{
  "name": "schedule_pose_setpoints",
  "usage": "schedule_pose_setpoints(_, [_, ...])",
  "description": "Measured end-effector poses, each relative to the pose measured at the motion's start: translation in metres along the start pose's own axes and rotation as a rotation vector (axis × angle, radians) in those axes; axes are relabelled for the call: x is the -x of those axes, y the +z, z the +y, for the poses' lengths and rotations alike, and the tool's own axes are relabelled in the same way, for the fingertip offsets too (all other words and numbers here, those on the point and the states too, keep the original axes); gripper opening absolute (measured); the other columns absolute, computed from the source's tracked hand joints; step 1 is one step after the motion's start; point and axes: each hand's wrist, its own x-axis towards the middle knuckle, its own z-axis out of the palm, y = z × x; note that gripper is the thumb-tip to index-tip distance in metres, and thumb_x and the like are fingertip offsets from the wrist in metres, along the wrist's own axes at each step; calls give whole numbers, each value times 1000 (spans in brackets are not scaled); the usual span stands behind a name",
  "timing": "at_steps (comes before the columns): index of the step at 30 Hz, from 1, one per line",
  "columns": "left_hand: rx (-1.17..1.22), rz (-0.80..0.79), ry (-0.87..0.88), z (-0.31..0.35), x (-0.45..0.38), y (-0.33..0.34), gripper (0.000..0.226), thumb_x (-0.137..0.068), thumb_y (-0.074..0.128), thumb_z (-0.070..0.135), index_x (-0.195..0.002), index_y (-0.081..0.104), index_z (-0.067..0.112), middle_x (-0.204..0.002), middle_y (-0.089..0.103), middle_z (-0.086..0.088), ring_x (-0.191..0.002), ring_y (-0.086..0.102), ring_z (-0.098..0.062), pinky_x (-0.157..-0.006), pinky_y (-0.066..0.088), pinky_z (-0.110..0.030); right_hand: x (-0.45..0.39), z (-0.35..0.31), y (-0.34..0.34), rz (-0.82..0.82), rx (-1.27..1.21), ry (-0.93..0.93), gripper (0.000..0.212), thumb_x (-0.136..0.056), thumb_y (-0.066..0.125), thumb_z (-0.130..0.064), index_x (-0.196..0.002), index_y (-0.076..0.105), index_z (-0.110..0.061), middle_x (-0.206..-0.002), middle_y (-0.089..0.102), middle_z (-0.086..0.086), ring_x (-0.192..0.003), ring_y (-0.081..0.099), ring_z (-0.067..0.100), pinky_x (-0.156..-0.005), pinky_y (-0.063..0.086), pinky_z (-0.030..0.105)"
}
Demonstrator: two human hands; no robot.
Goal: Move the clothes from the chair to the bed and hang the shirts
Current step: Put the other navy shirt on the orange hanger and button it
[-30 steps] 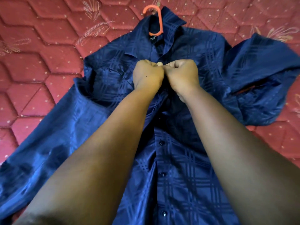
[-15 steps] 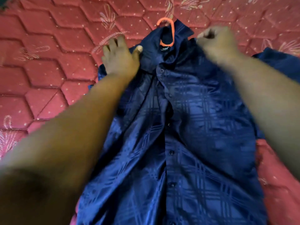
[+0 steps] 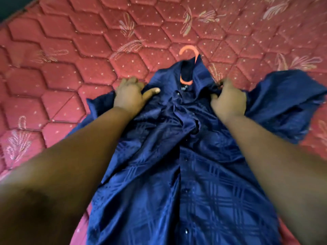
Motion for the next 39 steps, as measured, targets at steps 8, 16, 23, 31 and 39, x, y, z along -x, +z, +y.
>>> schedule_pose_setpoints(8, [21, 89, -186, 42, 128, -94, 67, -96, 43, 58, -58, 56, 3, -74, 62, -27, -74, 63, -45, -63, 44, -40, 133, 23, -77, -194, -425, -80, 34, -79, 59, -49, -89, 72, -19, -82, 72, 16, -73, 62, 19, -65, 44, 40])
schedule_pose_setpoints(16, [38, 245, 9, 123, 249, -294, 67, -70, 26, 91, -87, 42, 28, -57, 59, -1, -59, 66, -35, -50, 33, -31, 204, -13, -265, -178, -517, -196, 52, -88, 34, -74, -54, 51, -38, -43, 31, -9, -54, 37, 10, -56, 32, 35])
schedule_pose_setpoints(23, [-264, 554, 259, 181, 333, -519, 54, -88, 29, 75, -81, 55, 29, -77, 54, 12, -60, 63, -17, -45, 40, -27, 226, -125, -492, -51, -553, -463, 58, -100, 48, -40, -49, 33, -15, -50, 33, -3, -55, 34, 17, -53, 26, 37])
schedule_pose_setpoints(31, [-326, 1019, 281, 231, 477, -698, 31, -86, 51, 56, -75, 63, 29, -76, 44, 14, -75, 49, -15, -67, 41, -31, 316, -199, -683, -242, -623, -652, 40, -94, 56, -47, -81, 78, -16, -84, 75, -3, -76, 66, 12, -76, 51, 30])
schedule_pose_setpoints(39, [-313, 1184, -49, 262, 668, -750, 31, -81, 63, 55, -75, 64, 24, -74, 46, 8, -75, 55, -19, -66, 44, -37, 446, -234, -723, -25, -655, -1157, 45, -89, 46, -69, -81, 63, -28, -73, 64, -4, -71, 60, 14, -72, 48, 41])
